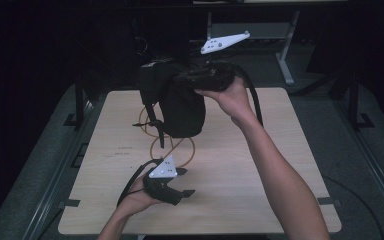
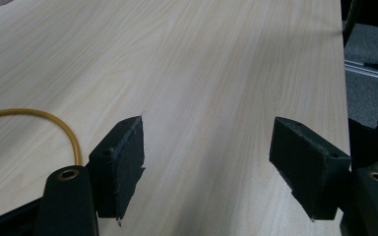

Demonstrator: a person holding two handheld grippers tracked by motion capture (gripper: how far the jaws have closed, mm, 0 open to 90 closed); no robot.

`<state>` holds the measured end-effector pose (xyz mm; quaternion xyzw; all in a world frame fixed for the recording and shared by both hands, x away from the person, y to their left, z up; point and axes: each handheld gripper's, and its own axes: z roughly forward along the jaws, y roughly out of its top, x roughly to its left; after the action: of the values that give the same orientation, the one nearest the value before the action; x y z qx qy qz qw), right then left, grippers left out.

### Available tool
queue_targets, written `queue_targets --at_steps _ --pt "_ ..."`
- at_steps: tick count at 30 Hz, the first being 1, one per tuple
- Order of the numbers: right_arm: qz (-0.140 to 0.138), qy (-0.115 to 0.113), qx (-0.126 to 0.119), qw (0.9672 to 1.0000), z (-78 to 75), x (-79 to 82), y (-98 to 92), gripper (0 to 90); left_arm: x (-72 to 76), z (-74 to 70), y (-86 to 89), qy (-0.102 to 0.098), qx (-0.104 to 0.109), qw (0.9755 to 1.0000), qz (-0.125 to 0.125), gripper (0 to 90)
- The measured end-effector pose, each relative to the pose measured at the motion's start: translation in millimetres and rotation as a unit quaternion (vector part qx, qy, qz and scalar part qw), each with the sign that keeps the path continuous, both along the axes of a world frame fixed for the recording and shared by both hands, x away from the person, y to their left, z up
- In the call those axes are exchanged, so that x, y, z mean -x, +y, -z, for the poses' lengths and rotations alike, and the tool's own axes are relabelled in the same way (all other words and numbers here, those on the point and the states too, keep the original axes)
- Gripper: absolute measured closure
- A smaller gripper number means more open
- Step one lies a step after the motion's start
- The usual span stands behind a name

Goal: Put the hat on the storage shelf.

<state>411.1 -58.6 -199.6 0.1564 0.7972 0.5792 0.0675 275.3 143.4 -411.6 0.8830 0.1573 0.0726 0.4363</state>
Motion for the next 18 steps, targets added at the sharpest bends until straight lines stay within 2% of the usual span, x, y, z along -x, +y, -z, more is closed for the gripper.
queue_targets --at_steps 6,18 --pt "-0.009 0.015 -0.008 0.9998 7.5 -10.8 16.1 87.3 -1.5 1.8 1.5 0.005 0.0 1.0 -0.004 29.1" --pt "-0.032 0.05 -0.021 0.998 20.7 -33.6 39.8 87.2 -2.0 3.8 -2.3 0.002 -0.008 1.0 0.005 29.1"
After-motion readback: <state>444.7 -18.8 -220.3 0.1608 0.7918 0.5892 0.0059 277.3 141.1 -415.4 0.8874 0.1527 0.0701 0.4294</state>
